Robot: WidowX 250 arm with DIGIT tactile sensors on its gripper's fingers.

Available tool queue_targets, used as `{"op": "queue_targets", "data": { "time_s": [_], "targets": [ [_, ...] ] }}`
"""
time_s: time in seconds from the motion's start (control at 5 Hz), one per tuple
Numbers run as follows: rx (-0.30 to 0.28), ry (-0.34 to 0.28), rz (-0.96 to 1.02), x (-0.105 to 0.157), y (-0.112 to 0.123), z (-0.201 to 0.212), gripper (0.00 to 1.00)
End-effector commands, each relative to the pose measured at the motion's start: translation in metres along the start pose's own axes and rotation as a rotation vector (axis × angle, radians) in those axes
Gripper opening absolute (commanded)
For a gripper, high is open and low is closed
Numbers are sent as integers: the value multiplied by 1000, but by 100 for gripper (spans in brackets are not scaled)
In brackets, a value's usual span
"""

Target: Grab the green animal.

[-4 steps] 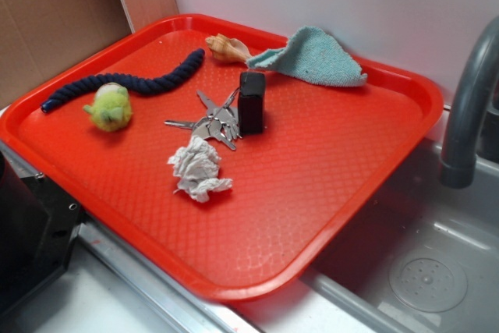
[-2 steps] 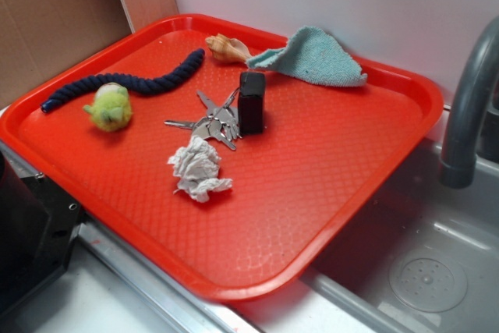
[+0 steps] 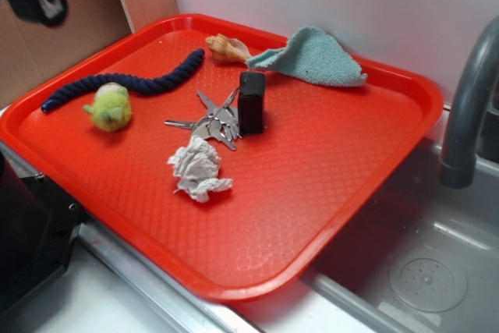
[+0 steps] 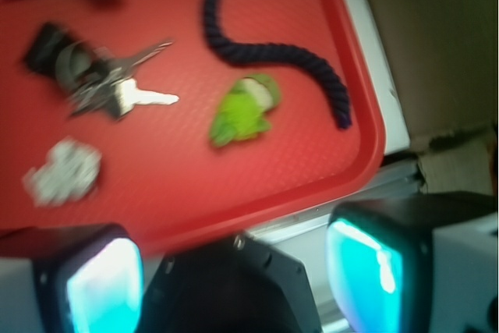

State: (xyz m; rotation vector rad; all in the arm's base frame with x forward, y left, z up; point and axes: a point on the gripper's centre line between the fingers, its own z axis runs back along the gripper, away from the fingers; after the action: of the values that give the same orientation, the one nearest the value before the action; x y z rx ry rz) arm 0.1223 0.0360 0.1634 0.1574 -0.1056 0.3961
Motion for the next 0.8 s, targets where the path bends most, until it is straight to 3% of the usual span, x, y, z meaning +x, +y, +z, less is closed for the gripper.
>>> {"op": "queue_targets", "data": {
  "time_s": [0.0,0.4,0.6],
  "targets": [
    [-57,23,134,12,15,-36,100],
    [-57,23,134,12,15,-36,100],
    [-146,-37,277,36,16,-70,100]
  ]
}}
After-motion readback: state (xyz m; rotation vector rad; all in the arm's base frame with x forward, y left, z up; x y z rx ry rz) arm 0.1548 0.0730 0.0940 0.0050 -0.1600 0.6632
